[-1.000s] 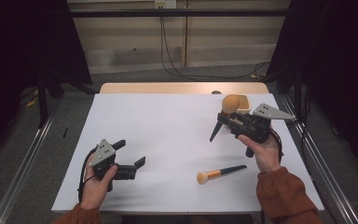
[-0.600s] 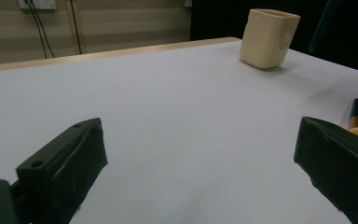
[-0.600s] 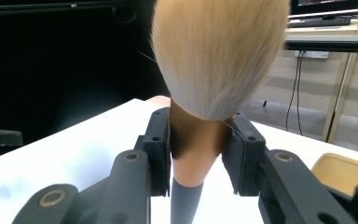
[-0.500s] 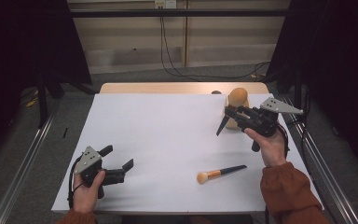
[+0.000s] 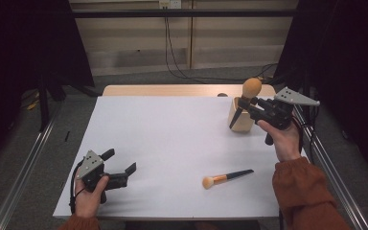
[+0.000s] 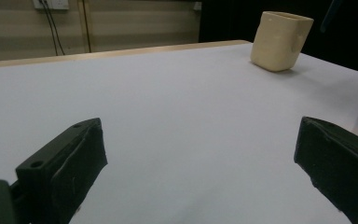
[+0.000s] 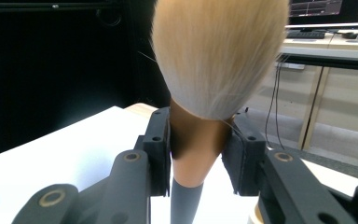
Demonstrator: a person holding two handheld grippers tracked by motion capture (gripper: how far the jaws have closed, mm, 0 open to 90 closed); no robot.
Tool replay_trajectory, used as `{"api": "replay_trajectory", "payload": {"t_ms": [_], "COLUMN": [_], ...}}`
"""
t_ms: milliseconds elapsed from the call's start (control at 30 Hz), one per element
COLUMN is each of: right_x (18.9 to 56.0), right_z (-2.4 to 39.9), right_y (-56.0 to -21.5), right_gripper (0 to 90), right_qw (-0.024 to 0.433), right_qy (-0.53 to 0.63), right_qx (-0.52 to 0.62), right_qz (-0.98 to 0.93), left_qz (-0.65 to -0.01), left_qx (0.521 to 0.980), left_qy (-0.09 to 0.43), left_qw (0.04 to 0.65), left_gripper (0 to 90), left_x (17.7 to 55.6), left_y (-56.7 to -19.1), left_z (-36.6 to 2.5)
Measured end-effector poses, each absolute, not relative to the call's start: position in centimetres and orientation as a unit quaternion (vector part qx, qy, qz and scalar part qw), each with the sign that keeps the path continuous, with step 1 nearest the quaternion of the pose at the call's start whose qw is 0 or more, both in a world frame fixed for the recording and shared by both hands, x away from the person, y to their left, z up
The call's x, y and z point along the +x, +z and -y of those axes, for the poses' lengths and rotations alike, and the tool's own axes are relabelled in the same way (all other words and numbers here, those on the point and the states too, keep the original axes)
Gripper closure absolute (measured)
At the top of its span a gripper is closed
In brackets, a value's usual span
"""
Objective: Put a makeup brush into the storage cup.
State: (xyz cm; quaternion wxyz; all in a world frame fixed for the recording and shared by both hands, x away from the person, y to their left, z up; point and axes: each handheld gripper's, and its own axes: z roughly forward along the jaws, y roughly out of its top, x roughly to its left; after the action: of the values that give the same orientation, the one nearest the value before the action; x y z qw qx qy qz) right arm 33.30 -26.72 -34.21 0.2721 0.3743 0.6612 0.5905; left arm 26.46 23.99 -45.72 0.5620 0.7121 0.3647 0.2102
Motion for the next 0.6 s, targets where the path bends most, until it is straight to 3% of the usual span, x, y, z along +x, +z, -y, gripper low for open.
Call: {"api": "replay_trajectory", "payload": {"t_ms": [600], "right_x": [36.6], "right_z": [28.5], "right_y": [-31.2], "right_gripper": [65.3], "right_qw": [0.311], "right_qy": [0.57], "right_qx": [0.39], "right_qz": [-0.653], "left_qz": [-0.367], "left_qx": [0.714], "left_qy": [0.213], "left_qw": [0.557], "left_gripper": [1.7], "left_x": [26.7], "left_y": [-45.9], "left_z": [-24.1]}}
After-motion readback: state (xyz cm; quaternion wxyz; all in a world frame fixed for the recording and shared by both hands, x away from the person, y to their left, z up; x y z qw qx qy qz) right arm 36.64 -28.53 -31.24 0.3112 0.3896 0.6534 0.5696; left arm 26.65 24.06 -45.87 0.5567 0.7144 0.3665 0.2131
